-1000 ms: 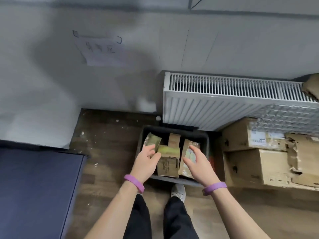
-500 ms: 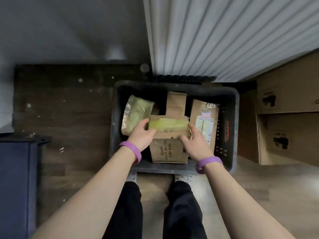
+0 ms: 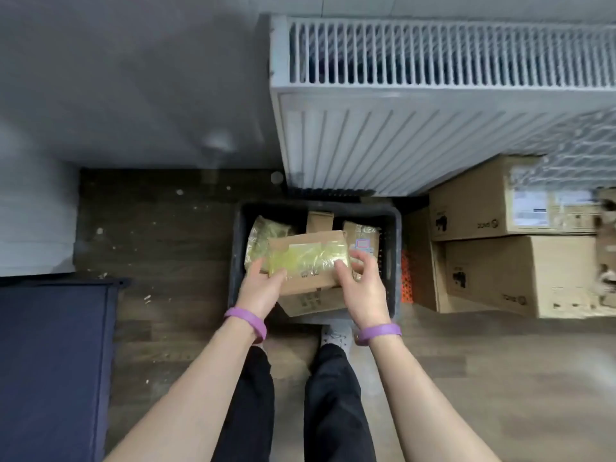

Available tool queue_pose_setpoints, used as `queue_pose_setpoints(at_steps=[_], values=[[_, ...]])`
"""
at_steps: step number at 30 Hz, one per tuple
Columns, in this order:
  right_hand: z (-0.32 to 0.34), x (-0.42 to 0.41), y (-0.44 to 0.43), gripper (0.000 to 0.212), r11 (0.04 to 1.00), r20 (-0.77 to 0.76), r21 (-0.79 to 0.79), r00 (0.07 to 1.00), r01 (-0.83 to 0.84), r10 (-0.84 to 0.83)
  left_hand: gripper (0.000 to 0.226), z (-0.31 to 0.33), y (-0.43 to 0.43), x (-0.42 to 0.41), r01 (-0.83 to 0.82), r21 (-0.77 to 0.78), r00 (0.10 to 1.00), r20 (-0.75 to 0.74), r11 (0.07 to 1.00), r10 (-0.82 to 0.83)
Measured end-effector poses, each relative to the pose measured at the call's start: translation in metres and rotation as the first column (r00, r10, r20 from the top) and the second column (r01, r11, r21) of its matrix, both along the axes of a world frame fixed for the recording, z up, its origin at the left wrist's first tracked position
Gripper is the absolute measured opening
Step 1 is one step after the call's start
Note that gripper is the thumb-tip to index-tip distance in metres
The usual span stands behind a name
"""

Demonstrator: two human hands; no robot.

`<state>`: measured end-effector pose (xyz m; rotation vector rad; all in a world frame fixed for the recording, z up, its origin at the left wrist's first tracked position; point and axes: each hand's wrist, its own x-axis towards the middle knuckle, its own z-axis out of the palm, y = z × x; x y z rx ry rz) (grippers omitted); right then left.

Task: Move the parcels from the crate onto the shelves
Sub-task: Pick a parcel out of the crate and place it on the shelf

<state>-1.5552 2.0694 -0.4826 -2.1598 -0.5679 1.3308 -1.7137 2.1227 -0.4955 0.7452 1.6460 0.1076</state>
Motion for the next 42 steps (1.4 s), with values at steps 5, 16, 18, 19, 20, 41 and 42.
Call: queue_pose_setpoints(at_steps=[5, 16, 18, 19, 20, 41, 42], values=[[0.139, 0.013, 0.031, 0.066, 0.978, -0.042, 0.166, 0.99, -0.123, 0.132, 0.041, 0.146, 0.025, -0.018, -0.081, -0.001, 0.983, 0.166, 0.997, 0.08], [0.345, -0.019, 0.043, 0.031, 0.733, 0.099, 0.528, 0.888, -0.429, 0.448, 0.037, 0.342, 0.027, -0.068, -0.511, -0.065, 0.72, 0.513, 0.857, 0.468], [0.358, -0.026, 0.044, 0.012, 0.753, 0.005, 0.587, 0.931, -0.297, 0.364, 0.022, 0.36, 0.032, -0.075, -0.528, 0.07, 0.697, 0.604, 0.846, 0.385], [0.361, -0.029, 0.046, 0.025, 0.76, -0.027, 0.602, 0.944, -0.247, 0.329, 0.02, 0.367, 0.033, -0.078, -0.529, 0.135, 0.694, 0.636, 0.838, 0.336], [0.364, -0.033, 0.047, 0.039, 0.77, -0.046, 0.6, 0.951, -0.217, 0.304, 0.022, 0.372, 0.033, -0.08, -0.522, 0.192, 0.697, 0.657, 0.831, 0.286], [0.376, -0.061, 0.058, 0.041, 0.6, -0.141, 0.799, 0.958, -0.04, 0.251, 0.05, 0.418, 0.015, -0.095, -0.166, 0.762, 0.96, 0.271, 0.626, -0.075], [0.38, -0.066, 0.059, 0.042, 0.581, -0.125, 0.812, 0.956, -0.055, 0.265, 0.049, 0.419, 0.015, -0.099, -0.17, 0.764, 0.96, 0.27, 0.622, -0.069]])
